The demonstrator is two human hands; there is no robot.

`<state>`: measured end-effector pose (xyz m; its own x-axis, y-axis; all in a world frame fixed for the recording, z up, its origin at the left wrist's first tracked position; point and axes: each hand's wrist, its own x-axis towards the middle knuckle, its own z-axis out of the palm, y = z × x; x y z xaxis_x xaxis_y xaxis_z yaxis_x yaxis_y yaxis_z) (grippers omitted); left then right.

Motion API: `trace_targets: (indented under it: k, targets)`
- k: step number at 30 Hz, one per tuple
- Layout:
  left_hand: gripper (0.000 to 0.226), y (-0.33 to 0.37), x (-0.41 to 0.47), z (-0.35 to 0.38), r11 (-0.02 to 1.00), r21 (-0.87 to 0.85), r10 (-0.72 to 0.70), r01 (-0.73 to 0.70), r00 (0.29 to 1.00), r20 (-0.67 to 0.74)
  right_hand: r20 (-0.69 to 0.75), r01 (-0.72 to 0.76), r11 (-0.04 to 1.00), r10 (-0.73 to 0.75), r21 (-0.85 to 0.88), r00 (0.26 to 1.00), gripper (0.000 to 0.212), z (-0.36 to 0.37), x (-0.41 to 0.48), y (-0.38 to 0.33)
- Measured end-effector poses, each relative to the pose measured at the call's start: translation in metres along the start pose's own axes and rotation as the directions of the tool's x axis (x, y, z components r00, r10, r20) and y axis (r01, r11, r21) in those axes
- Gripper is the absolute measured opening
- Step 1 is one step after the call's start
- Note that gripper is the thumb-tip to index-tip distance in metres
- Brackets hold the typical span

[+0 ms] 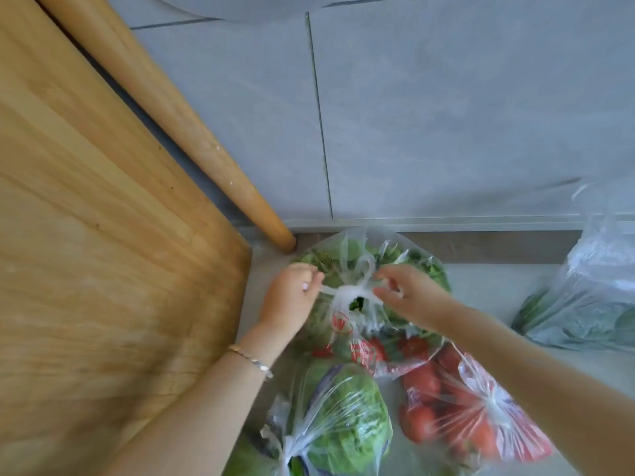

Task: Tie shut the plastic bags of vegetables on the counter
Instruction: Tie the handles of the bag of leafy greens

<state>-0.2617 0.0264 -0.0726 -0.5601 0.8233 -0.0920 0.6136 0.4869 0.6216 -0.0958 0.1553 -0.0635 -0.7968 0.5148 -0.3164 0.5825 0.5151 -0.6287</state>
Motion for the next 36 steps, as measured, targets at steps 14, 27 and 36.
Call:
trace_targets:
  k: [14,27,36]
  targets:
    - [0.028,0.023,0.032,-0.03,-0.192,-0.921,-0.374,0.338,0.843,0.387,0.085,-0.023,-0.219,0.275,0.976,0.958,0.028,-0.033,-0.004,0.004]
    - [0.041,0.087,0.0,-0.022,0.93,-0.367,0.11,-0.011,0.962,0.248,-0.377,0.274,0.849,-0.096,0.453,0.921,0.012,-0.051,-0.016,-0.073]
    - [0.015,0.091,-0.002,-0.02,0.581,-0.773,-0.184,0.254,0.966,0.179,-0.327,0.153,0.924,-0.032,0.351,0.944,0.016,0.013,-0.019,-0.036]
